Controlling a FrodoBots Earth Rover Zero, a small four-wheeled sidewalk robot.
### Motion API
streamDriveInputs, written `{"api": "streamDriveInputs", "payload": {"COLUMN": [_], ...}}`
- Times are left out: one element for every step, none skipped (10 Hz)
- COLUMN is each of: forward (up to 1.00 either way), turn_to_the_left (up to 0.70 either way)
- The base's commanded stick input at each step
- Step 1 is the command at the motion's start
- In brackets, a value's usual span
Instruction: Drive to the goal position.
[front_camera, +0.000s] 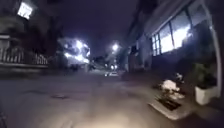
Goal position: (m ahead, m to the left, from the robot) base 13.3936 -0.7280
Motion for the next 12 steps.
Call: {"api": "streamDriveInputs", "payload": {"forward": [0.70, 0.70, 0.70, 0.70, 0.70, 0.70, 0.70, 0.70, 0.70, 0.70, 0.70, 0.70], "turn_to_the_left": [0.00, 0.00, 0.00, 0.00, -0.11, -0.22, -0.30, -0.35, 0.00, -0.05, -0.10, -0.33]}}
